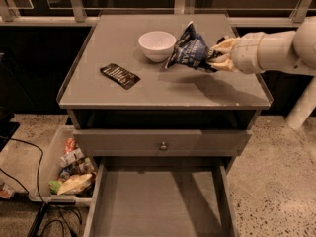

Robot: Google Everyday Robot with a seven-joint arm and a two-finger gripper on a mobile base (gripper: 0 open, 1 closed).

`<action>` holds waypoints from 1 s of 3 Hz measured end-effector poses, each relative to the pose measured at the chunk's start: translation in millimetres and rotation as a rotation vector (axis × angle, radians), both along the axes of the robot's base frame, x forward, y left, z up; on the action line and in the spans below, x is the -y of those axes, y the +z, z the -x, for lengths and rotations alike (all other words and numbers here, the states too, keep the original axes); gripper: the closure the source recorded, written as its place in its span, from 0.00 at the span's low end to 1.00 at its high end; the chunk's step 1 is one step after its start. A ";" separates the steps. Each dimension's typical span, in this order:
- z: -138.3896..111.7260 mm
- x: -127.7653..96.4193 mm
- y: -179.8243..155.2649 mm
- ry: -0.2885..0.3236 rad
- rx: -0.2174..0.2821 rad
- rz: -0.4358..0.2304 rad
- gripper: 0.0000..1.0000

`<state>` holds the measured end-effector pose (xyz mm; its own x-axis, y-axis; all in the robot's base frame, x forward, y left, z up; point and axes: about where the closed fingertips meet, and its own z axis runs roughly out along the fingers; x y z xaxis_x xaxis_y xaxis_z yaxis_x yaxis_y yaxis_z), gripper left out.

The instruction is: Pick blue chip bag from middle drawer and place on counter

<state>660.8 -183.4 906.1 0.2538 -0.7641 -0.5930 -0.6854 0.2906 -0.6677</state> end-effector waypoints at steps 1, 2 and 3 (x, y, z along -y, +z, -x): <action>-11.4 -0.1 -18.8 0.001 -0.048 -0.002 1.00; -11.5 -0.3 -19.7 0.002 -0.051 -0.002 0.82; -11.5 -0.3 -19.7 0.002 -0.051 -0.002 0.59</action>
Offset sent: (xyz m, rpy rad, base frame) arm 0.0105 0.0001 -0.0166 0.0025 0.0420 0.0003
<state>672.3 -183.0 886.4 0.2248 -0.7624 -0.6068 -0.7189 0.2907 -0.6314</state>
